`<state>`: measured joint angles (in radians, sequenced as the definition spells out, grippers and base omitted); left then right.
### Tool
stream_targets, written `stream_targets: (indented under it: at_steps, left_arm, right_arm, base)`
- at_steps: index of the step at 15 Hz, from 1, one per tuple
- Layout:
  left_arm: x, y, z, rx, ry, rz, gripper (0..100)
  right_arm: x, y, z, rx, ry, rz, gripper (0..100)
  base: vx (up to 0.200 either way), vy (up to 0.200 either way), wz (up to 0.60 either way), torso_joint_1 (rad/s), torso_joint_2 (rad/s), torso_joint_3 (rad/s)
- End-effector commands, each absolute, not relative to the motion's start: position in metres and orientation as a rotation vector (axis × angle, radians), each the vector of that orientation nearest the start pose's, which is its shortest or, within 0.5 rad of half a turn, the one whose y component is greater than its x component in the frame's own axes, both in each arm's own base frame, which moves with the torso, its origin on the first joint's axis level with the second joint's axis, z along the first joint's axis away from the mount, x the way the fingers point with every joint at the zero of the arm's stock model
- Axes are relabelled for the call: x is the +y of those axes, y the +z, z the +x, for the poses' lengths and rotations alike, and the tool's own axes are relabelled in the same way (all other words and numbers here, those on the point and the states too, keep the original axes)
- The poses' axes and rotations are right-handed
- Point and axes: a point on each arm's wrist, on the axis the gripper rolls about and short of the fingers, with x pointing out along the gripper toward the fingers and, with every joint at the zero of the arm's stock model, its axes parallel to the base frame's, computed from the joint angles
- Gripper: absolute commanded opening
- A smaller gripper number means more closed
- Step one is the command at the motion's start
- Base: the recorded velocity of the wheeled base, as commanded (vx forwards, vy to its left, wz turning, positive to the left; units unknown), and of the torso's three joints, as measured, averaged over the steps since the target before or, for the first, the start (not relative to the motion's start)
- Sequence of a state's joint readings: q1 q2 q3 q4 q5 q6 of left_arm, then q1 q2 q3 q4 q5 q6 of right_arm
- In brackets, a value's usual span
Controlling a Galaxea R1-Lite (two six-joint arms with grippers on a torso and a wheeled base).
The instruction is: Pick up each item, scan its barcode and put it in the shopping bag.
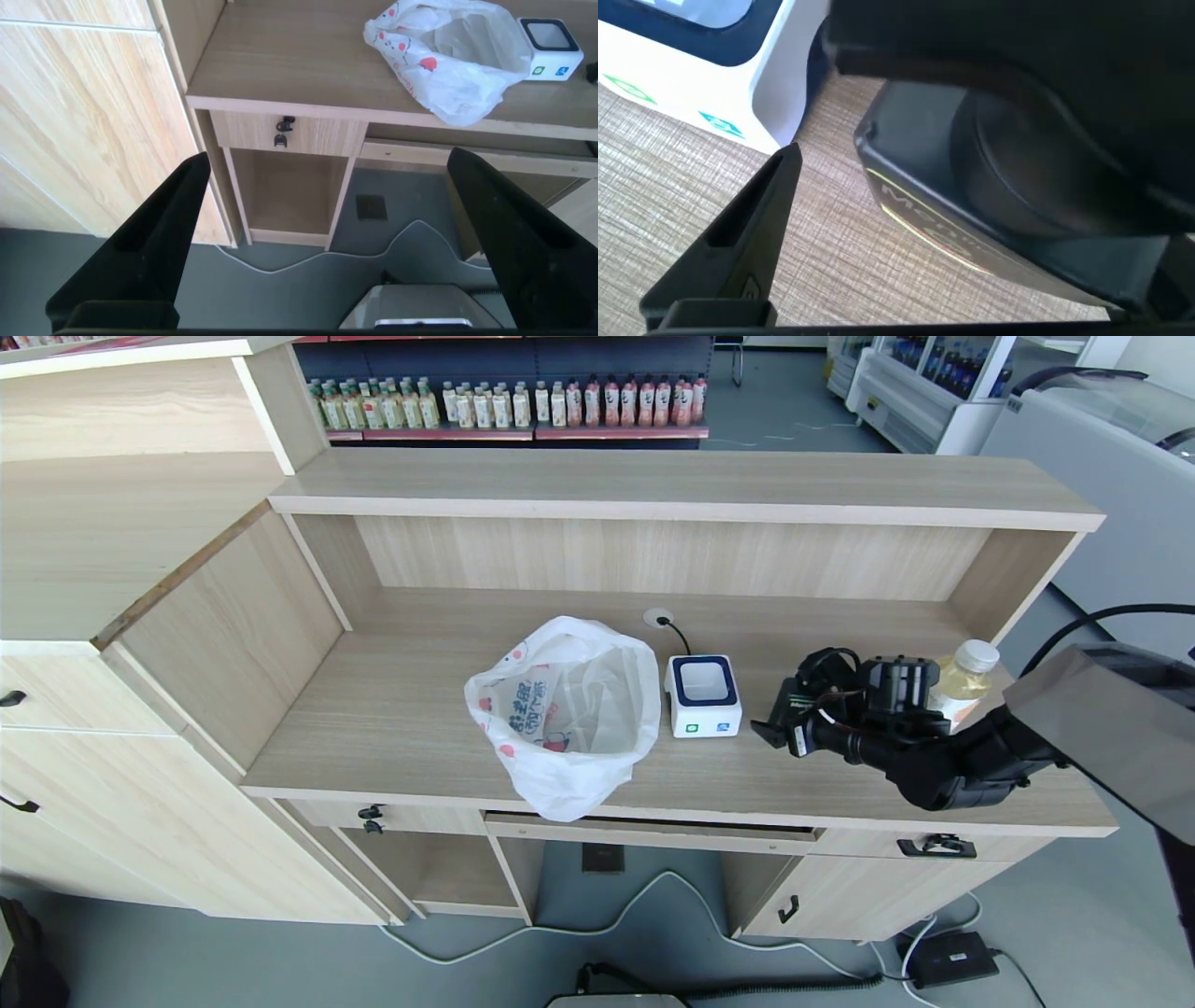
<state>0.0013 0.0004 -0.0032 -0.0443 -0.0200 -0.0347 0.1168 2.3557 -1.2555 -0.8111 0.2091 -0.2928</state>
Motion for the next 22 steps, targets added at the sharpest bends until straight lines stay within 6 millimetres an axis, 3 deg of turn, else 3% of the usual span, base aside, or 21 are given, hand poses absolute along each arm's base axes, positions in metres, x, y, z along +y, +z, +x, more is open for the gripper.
stream_targets:
  at_steps: [1, 15, 16, 22]
  left_arm:
    - [0.0, 0.081, -0.023, -0.047, -0.019, -0.035, 100]
    - [0.0, 0.081, -0.023, -0.047, -0.019, -0.035, 100]
    - [0.0, 0.081, -0.023, -0.047, -0.019, -0.035, 100]
    - [0.0, 0.081, -0.023, -0.047, -0.019, -0.035, 100]
  right_arm:
    - [0.062, 0.057, 0.455, 0.244, 0.374, -0.277, 100]
    - [0.078, 0.061, 0.461, 0.225, 0.391, -0.189, 100]
    - [0.078, 0.061, 0.461, 0.226, 0.391, -0.191, 0]
    - [0.077, 0.068, 0.454, 0.158, 0.383, -0.196, 0]
  base:
    - [0.0, 0.0, 0.0, 0.0, 0.0, 0.0]
    - [0.0, 0.0, 0.0, 0.0, 0.0, 0.0]
    - [0.0, 0.0, 0.0, 0.0, 0.0, 0.0]
    - [0.0, 0.0, 0.0, 0.0, 0.0, 0.0]
